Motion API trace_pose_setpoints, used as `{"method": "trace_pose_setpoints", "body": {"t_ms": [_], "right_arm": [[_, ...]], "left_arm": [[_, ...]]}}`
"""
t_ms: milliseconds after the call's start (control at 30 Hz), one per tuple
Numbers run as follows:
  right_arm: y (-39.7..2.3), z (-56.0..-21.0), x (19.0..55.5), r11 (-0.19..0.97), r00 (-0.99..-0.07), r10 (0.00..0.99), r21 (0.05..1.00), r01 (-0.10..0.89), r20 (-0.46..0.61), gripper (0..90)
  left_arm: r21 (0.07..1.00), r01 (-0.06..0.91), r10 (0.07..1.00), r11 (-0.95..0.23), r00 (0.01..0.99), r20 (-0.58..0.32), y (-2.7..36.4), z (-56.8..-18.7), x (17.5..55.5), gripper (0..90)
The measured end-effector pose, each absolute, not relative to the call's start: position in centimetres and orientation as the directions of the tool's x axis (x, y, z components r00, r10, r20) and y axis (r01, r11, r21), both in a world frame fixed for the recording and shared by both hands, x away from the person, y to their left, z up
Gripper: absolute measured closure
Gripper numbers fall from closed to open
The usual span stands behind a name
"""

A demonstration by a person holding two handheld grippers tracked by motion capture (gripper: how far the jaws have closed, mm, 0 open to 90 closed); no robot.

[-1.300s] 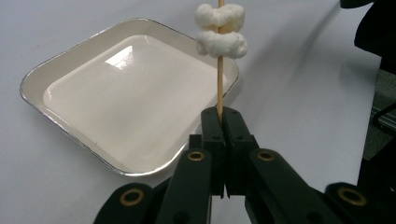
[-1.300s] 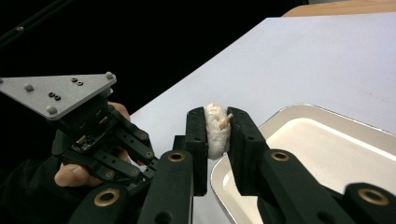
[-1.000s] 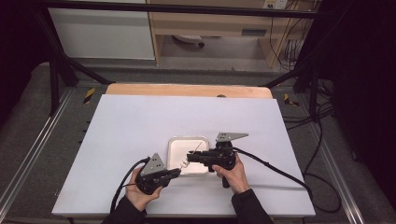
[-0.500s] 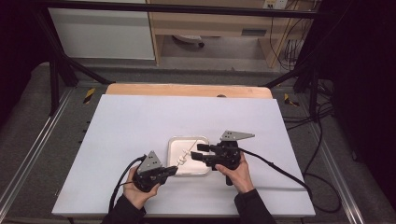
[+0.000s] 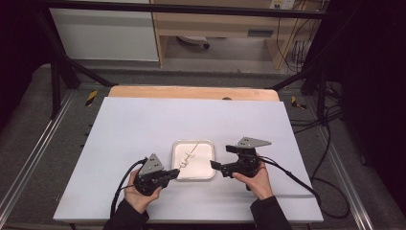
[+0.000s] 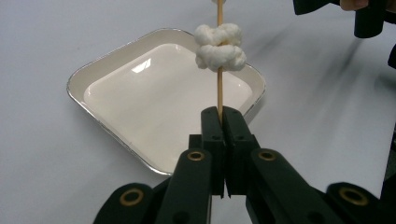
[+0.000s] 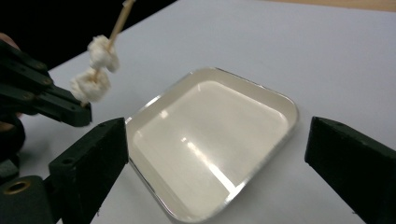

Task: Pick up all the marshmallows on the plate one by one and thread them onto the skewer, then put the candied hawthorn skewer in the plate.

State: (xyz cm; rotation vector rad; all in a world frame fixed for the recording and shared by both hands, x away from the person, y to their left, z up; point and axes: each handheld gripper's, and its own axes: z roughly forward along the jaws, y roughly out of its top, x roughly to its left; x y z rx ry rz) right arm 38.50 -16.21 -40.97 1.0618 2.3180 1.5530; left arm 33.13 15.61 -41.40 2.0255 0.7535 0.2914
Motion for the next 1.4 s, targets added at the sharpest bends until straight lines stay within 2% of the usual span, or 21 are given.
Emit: {"method": "trace_pose_setpoints", "body": {"t_ms": [233,767,1400], "right_arm": [[-18.2,-42.2,38.3,0.255,-0.712,0.670,0.836,0.486,0.210,1.4],[-22.9,-44.4,36.8,0.342,-0.703,0.702,0.814,0.470,0.111,0.7],[-24.6,-45.2,36.0,0.341,-0.696,0.708,0.808,0.481,0.115,0.9]], "left_arm": [[0.827,0.406,0.620,-0.388,0.779,-0.091,15.8,-41.3,33.3,88.3],[0.804,0.445,0.647,-0.395,0.756,-0.101,15.8,-40.3,34.5,88.3],[0.766,0.502,0.694,-0.402,0.713,-0.102,14.3,-40.2,37.1,88.3]]}}
